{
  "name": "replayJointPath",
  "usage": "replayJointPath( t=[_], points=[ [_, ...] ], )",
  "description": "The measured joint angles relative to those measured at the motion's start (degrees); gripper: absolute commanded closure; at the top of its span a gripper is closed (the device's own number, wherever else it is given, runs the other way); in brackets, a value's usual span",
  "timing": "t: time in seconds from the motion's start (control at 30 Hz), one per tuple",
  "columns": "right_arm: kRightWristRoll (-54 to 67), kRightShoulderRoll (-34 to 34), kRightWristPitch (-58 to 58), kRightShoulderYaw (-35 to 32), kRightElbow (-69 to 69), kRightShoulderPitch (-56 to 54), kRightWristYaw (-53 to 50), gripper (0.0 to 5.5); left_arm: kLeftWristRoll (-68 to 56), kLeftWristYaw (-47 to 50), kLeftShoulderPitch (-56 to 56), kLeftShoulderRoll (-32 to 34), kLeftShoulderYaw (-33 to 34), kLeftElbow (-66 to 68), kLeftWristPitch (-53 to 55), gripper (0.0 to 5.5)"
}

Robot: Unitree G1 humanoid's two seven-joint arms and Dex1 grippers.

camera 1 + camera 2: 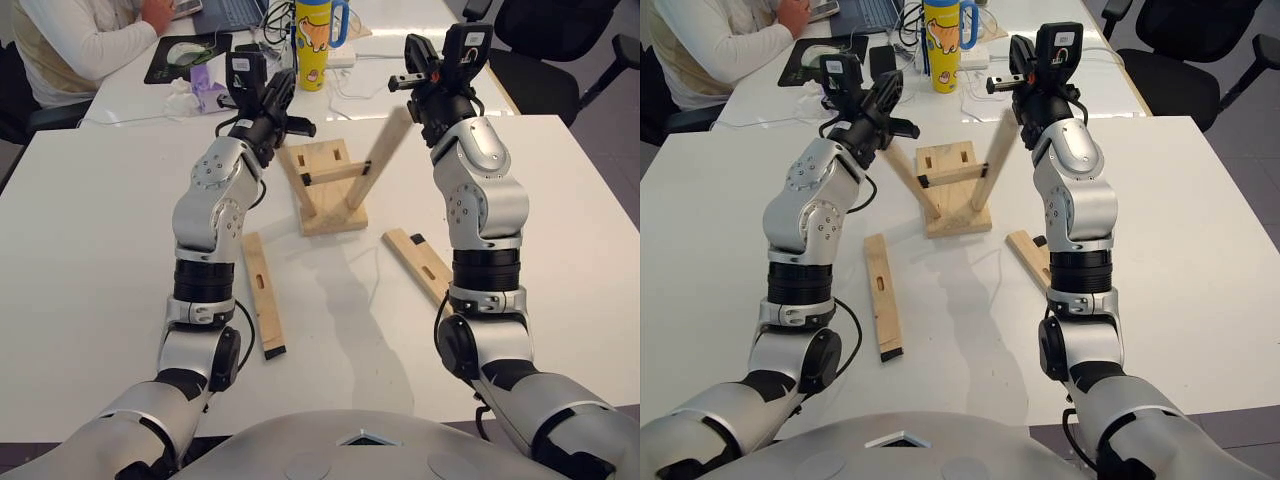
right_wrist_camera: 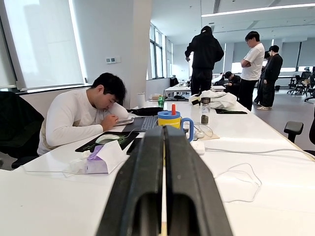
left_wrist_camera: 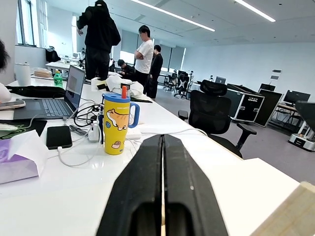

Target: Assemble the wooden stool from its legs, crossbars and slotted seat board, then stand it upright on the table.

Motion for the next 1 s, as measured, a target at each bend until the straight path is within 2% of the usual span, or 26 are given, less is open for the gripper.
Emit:
replayJointPath(
  t=[0.3, 0.47, 0.6, 0.73, 0.8, 0.9, 0.93, 1.0],
  points=[
    [0.7, -0.18, -4.72, -2.18, 1.96, -4.9, 0.03, 5.49, -0.56, 2.1, -4.44, 1.9, 4.22, -4.4, 0.65, 5.5],
    [2.96, -1.95, -12.31, -6.97, 6.87, -17.9, -0.02, 5.49, -1.6, 1.92, -13.19, 3.32, 5.65, -4.34, -0.24, 5.5],
    [3.89, -4.5, -19.1, -9.59, 9.0, -26.64, 0.15, 5.49, -4.46, -0.94, -21.37, 4.23, 7.32, -5.73, -5.75, 5.5],
    [3.84, -4.37, -18.96, -7.93, 10.06, -22.25, 2.7, 5.49, -4.57, -1.67, -18.68, 3.63, 5.45, -5.46, -4.92, 5.5],
    [2.83, -4.31, -14.71, -4.25, 11.36, -16.34, 4.86, 5.49, -3.88, -1.57, -14.58, 2.65, 3.39, -3.6, -3.0, 5.5],
    [-1.28, -5.41, -3.82, 4.83, 12.37, -2.35, 9.0, 5.49, -0.13, -0.99, -3.14, 1.43, -1.93, 4.2, 0.2, 5.5],
    [-1.59, -7.35, -1.88, 6.01, 10.59, -1.09, 9.95, 5.49, 0.64, -1.01, 0.76, 1.25, -3.07, 6.59, -0.95, 5.5],
    [-1.85, -8.97, -0.39, 6.23, 8.81, 0.37, 10.06, 5.49, 2.58, -1.51, 1.58, 1.55, -5.45, 7.96, -4.35, 5.5]
  ],
)
